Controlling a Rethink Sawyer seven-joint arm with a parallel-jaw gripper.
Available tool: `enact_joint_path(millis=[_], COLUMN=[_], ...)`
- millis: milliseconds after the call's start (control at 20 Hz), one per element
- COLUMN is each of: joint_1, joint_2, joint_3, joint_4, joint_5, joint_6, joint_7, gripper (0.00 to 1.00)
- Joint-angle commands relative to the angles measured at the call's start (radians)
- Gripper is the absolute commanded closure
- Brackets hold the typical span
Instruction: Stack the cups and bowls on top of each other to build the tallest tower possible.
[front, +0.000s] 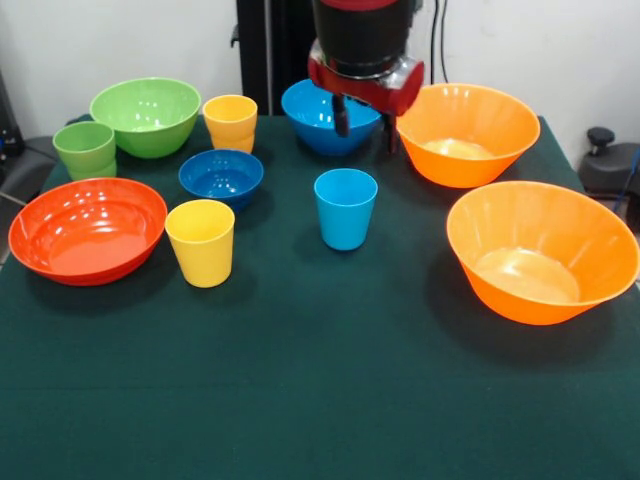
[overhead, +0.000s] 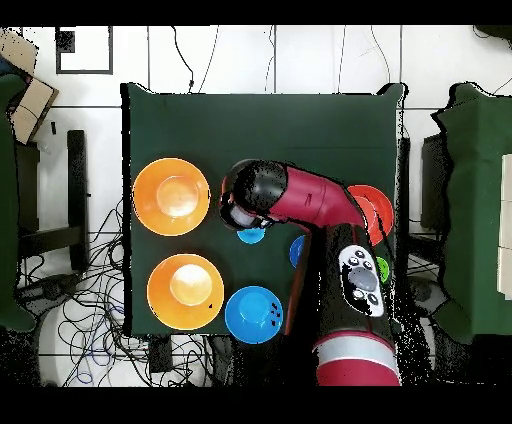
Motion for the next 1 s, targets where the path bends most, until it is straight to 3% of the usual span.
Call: enact_joint_path(millis=[50, 300, 1000], joint_1=[-0.063, -0.110, -0.113], joint_2=[-0.056, -0.041, 0.033], joint_3=[0.033, 0.045, 0.084], joint_4=[0.111, 0.133, 0.114], joint_5=[-0.097, -0.125, -0.189], joint_6=[0.001, -0.042, -0.133], joint_7=[-0.107, -0.132, -0.065], gripper=[0.00, 0.00, 0.00])
